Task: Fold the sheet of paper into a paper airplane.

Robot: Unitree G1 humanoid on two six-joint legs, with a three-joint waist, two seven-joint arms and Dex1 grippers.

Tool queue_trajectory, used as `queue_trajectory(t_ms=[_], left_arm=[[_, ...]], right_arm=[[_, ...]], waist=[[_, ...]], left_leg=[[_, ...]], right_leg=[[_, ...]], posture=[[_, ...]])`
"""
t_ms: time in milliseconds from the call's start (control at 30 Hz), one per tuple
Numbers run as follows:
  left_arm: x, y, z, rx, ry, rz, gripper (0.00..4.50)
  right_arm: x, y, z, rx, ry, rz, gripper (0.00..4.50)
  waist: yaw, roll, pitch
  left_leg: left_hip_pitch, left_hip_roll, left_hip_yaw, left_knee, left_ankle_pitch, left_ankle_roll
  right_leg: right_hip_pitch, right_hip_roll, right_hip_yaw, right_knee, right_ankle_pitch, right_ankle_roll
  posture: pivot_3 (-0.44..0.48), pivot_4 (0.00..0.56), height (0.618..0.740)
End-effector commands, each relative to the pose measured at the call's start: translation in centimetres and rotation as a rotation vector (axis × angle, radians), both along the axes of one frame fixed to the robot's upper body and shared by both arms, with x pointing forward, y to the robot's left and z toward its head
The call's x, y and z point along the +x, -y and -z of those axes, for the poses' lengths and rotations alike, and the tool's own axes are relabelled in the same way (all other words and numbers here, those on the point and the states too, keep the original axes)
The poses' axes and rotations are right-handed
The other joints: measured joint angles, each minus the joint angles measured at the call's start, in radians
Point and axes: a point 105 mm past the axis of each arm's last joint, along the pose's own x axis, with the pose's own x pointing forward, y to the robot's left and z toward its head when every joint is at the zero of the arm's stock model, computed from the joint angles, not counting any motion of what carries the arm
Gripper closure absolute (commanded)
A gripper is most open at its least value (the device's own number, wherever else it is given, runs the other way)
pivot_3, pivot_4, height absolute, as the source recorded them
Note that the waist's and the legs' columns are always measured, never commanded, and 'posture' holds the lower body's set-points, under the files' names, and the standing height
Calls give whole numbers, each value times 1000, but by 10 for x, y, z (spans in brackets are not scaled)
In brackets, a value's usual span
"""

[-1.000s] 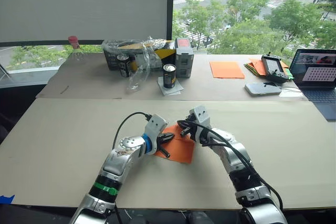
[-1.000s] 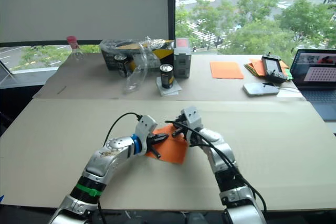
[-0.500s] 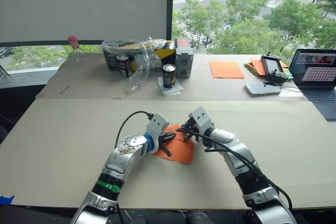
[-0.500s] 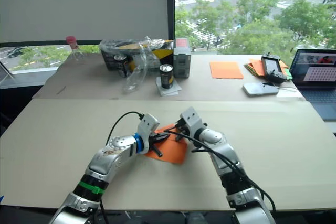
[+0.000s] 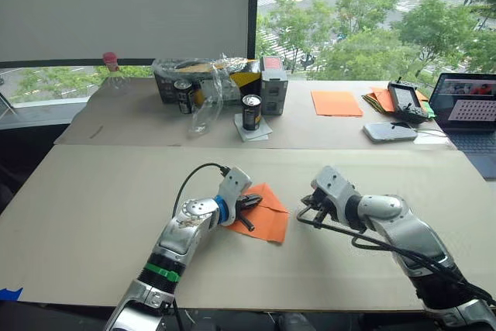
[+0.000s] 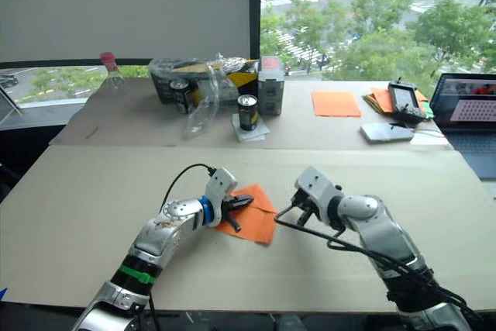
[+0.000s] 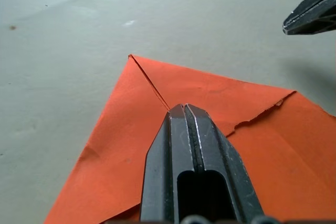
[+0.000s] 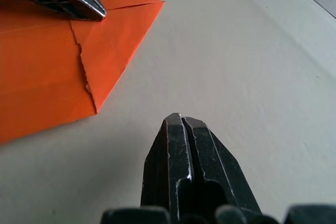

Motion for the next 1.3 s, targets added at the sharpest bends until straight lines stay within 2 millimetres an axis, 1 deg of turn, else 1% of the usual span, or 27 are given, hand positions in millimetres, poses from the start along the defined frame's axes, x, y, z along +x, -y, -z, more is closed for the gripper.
queue_trajectory(t_ms=[33,200,333,433,533,667,833,900,1033,1300], left_arm=[[0,2,8,24,-20,8,4471],[2,-1,7,25,-10,-9,4471],[2,-9,10,34,-13,-35,4471],[2,-11,13,44,-18,-43,4471],[4,-15,14,49,-16,-59,4471],[7,-22,12,54,-7,-83,4471],[9,-28,11,57,-4,-108,4471],[8,-31,14,55,-19,-125,4471],[8,-33,16,53,-22,-137,4471],[5,-34,17,53,-21,-150,4471]], right_arm=[[-15,-17,5,-3,-33,-95,4500],[-14,-25,7,28,-46,-101,4500],[-11,-35,4,61,-37,-113,4500],[-8,-37,2,93,-39,-102,4500],[-7,-40,-3,103,-32,-122,4500],[-5,-49,-16,161,-23,-140,4500],[-1,-55,-21,191,-16,-147,4500],[0,-58,-23,199,-12,-160,4500],[6,-62,-29,211,4,-170,4500],[15,-66,-27,201,9,-169,4500]], waist=[[-2,0,0],[-1,0,0],[-3,0,0],[-3,0,0],[-3,0,0],[-5,0,0],[-3,0,0],[-1,0,0],[-4,0,0],[-3,0,0]], left_leg=[[0,0,0,0,0,0],[0,0,0,0,0,0],[1,0,0,0,0,0],[1,1,0,0,0,0],[0,0,0,0,0,0],[1,1,0,0,0,0],[0,0,0,0,0,0],[0,0,0,0,0,0],[1,0,0,0,0,0],[1,1,0,0,0,0]], right_leg=[[0,0,0,0,0,0],[0,0,0,0,0,0],[0,0,0,0,0,0],[0,0,0,0,0,0],[0,0,0,0,0,0],[0,0,0,1,0,0],[0,0,0,0,0,0],[0,0,0,0,1,0],[0,0,0,1,1,0],[0,0,0,1,1,0]], posture=[[0,150,730],[0,150,730],[0,150,730],[0,150,730],[0,150,730],[0,150,730],[0,150,730],[0,150,730],[0,150,730],[0,150,730]])
